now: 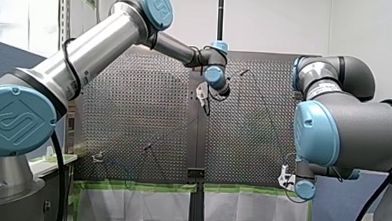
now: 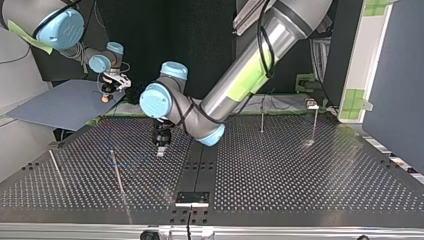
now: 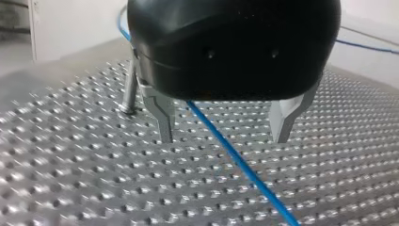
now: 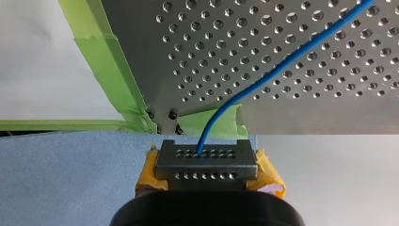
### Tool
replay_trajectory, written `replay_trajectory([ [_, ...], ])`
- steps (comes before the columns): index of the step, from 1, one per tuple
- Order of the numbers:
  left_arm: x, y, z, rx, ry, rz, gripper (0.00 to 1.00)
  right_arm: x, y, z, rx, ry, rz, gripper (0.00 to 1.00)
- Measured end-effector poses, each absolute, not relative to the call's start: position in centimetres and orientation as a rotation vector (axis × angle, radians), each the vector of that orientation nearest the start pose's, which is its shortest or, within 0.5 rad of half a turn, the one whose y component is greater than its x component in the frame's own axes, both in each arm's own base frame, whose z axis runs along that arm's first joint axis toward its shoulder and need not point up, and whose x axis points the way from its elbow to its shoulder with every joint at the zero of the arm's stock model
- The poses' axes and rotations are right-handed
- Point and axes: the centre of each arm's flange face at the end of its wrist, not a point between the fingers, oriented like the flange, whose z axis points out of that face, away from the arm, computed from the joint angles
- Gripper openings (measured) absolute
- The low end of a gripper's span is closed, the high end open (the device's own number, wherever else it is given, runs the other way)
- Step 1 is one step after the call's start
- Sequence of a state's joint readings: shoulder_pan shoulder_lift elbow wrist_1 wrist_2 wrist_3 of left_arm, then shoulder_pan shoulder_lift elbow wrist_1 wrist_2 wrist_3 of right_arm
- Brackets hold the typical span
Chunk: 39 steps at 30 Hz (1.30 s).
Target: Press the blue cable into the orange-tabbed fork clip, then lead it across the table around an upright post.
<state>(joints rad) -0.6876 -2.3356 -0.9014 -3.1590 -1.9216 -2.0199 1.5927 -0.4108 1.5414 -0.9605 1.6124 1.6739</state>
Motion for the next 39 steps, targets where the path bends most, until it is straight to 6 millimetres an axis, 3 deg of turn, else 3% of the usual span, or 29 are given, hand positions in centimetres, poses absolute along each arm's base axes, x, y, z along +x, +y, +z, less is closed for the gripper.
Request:
replay_trajectory([
  [9, 52.8, -55.6, 34.0, -0.124, 1.696, -0.641, 1.0, 14.3, -63.5, -13.7, 1.266, -1.419, 1.173, 0.0],
  [22, 52.1, -55.7, 35.0, -0.212, 1.691, -0.715, 1.0, 14.3, -63.4, -13.8, 1.273, -1.419, 1.166, 0.0],
  [32, 50.5, -55.0, 37.7, -0.193, 1.643, -0.704, 1.0, 14.4, -63.3, -13.8, 1.284, -1.416, 1.156, 0.0],
  [39, 48.2, -55.7, 35.7, -0.085, 1.71, -0.715, 1.0, 14.4, -63.4, -13.8, 1.308, -1.402, 1.13, 0.0],
])
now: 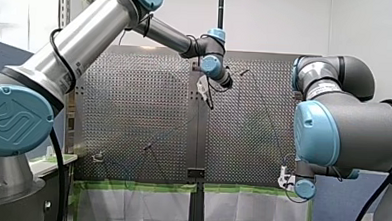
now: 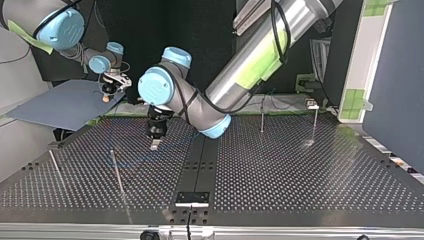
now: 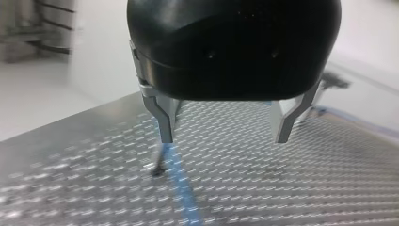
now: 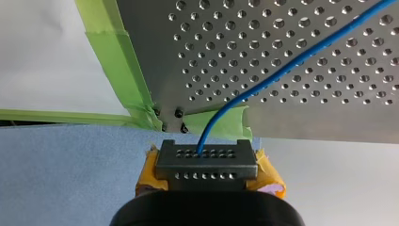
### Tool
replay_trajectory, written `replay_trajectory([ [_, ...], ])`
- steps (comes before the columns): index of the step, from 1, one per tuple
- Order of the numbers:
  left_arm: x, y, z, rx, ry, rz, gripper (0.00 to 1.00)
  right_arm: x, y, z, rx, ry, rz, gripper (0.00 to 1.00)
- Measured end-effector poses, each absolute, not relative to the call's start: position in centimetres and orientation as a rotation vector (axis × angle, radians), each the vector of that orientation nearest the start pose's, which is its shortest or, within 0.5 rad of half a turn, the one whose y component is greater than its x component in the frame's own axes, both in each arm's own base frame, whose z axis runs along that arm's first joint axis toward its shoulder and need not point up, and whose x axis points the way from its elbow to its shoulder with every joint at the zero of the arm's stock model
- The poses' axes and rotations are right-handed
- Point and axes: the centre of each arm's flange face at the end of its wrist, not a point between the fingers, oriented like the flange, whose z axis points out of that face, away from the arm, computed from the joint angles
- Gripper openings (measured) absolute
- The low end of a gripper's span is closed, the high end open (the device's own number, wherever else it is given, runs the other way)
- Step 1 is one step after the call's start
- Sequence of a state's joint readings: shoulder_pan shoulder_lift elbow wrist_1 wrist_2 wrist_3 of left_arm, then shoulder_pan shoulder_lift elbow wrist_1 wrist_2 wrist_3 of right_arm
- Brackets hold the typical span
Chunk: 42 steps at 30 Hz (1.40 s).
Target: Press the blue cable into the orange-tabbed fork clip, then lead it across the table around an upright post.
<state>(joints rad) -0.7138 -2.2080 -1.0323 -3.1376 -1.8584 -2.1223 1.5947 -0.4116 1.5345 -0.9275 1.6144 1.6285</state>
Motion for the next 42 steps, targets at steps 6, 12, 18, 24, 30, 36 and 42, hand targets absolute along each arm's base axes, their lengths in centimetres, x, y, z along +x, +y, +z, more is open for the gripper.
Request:
replay_trajectory([
  [6, 46.3, -56.6, 35.1, -0.006, 1.743, -0.752, 1.0, 14.6, -63.3, -13.9, 1.322, -1.405, 1.119, 0.0],
  [12, 45.3, -56.8, 37.8, 0.063, 1.705, -0.782, 1.0, 14.8, -63.2, -13.9, 1.324, -1.408, 1.121, 0.0],
  [18, 44.8, -56.6, 40.6, 0.09, 1.657, -0.786, 1.0, 14.9, -63.3, -13.9, 1.318, -1.406, 1.128, 0.0],
  [24, 44.6, -56.9, 41.8, 0.142, 1.628, -0.766, 1.0, 14.9, -63.4, -13.8, 1.313, -1.405, 1.135, 0.0],
  [30, 44.6, -57.5, 43.9, 0.21, 1.581, -0.761, 1.0, 15.0, -63.4, -13.8, 1.316, -1.405, 1.138, 0.0],
  [36, 44.5, -57.5, 44.9, 0.23, 1.579, -0.75, 1.0, 15.0, -63.3, -13.8, 1.321, -1.405, 1.138, 0.0],
  [42, 44.2, -57.4, 44.4, 0.235, 1.605, -0.745, 1.0, 15.0, -63.4, -13.8, 1.32, -1.407, 1.14, 0.0],
])
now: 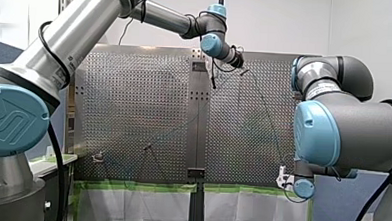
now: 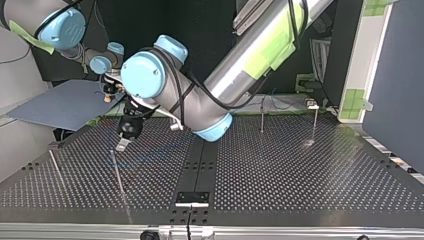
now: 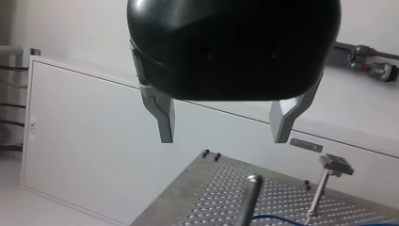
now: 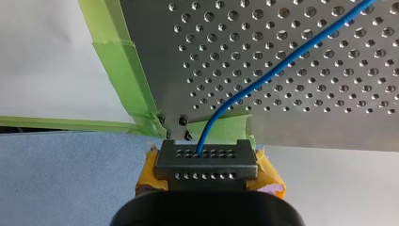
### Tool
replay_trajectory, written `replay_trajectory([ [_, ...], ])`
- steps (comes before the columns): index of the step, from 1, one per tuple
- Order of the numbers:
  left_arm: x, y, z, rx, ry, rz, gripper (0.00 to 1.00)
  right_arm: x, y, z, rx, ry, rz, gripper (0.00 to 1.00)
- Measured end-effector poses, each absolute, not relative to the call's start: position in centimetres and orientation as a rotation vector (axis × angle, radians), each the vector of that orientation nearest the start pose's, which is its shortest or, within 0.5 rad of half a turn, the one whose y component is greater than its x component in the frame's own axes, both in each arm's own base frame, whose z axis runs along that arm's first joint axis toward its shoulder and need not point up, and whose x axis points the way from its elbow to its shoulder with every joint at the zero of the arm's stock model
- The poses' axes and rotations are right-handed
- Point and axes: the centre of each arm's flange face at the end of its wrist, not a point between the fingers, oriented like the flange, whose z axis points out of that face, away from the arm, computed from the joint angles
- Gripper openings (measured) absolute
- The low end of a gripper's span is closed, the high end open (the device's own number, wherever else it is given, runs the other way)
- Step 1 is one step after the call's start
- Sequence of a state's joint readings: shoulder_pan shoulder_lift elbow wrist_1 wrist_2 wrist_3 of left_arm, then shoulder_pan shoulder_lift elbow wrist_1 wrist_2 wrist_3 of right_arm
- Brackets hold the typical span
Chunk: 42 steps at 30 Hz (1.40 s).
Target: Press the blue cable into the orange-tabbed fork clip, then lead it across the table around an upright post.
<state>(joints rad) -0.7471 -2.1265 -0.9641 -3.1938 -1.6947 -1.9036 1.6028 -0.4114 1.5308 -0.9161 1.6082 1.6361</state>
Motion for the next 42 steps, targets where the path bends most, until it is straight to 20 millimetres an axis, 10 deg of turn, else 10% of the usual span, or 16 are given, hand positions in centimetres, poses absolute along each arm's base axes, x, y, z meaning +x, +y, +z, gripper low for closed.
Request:
replay_trajectory([
  [42, 43.98, -57.71, 43.53, 0.258, 1.621, -0.803, 1.0, 15.02, -63.45, -13.78, 1.328, -1.403, 1.152, 0.0],
])
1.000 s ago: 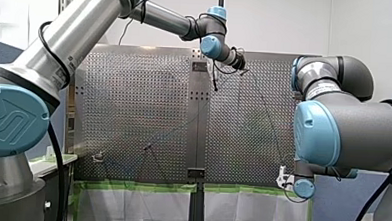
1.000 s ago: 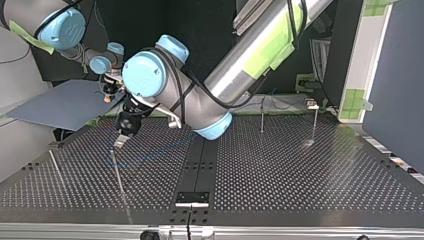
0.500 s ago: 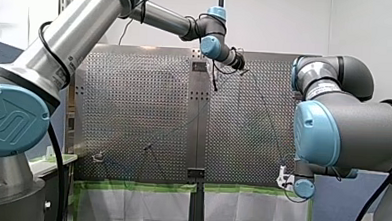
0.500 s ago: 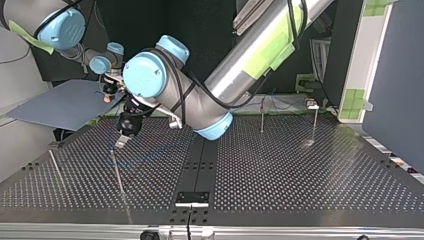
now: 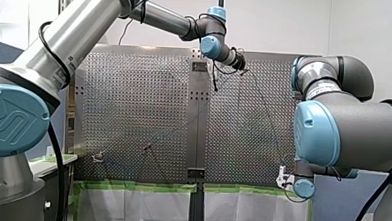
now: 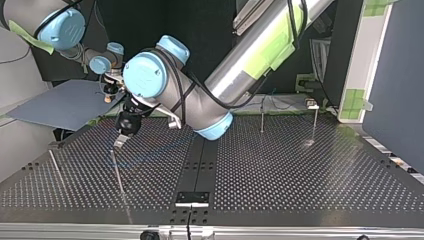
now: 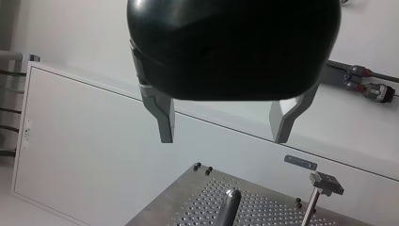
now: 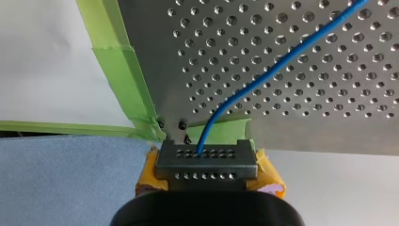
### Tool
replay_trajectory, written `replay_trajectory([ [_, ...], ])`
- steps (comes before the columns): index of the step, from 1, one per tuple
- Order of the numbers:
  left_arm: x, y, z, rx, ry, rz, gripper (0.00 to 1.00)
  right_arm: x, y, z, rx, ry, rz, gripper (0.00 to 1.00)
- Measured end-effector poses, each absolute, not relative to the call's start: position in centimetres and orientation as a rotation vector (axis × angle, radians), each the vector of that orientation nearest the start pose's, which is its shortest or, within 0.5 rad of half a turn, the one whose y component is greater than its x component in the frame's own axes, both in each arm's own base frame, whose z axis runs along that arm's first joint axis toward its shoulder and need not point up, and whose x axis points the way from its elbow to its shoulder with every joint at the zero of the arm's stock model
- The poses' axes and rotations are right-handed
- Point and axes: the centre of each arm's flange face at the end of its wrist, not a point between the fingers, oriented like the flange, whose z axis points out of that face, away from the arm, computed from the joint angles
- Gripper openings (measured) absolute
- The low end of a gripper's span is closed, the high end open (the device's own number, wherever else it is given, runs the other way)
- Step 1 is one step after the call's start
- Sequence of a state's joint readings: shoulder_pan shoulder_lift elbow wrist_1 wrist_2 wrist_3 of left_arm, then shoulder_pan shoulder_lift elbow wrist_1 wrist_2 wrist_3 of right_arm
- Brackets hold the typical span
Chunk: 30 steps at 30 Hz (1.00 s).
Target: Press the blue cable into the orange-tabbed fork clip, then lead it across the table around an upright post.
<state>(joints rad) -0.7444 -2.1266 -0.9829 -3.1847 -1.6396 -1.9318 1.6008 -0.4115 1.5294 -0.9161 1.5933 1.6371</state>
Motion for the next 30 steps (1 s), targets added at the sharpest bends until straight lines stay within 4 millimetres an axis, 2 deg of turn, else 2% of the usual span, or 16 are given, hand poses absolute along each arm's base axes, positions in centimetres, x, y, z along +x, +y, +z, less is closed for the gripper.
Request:
replay_trajectory([
  [9, 44.1, -57.4, 43.3, 0.256, 1.633, -0.785, 1.0, 15.0, -63.5, -13.8, 1.33, -1.402, 1.154, 0.0],
  [14, 44.0, -56.4, 43.1, 0.272, 1.654, -0.745, 1.0, 15.1, -63.5, -13.8, 1.331, -1.4, 1.155, 0.0],
  [19, 43.9, -55.1, 44.1, 0.269, 1.627, -0.729, 1.0, 15.2, -63.5, -13.8, 1.334, -1.397, 1.153, 0.0],
  [30, 43.9, -51.2, 47.0, 0.14, 1.537, -0.742, 1.0, 15.2, -63.4, -13.8, 1.342, -1.396, 1.149, 0.0],
])
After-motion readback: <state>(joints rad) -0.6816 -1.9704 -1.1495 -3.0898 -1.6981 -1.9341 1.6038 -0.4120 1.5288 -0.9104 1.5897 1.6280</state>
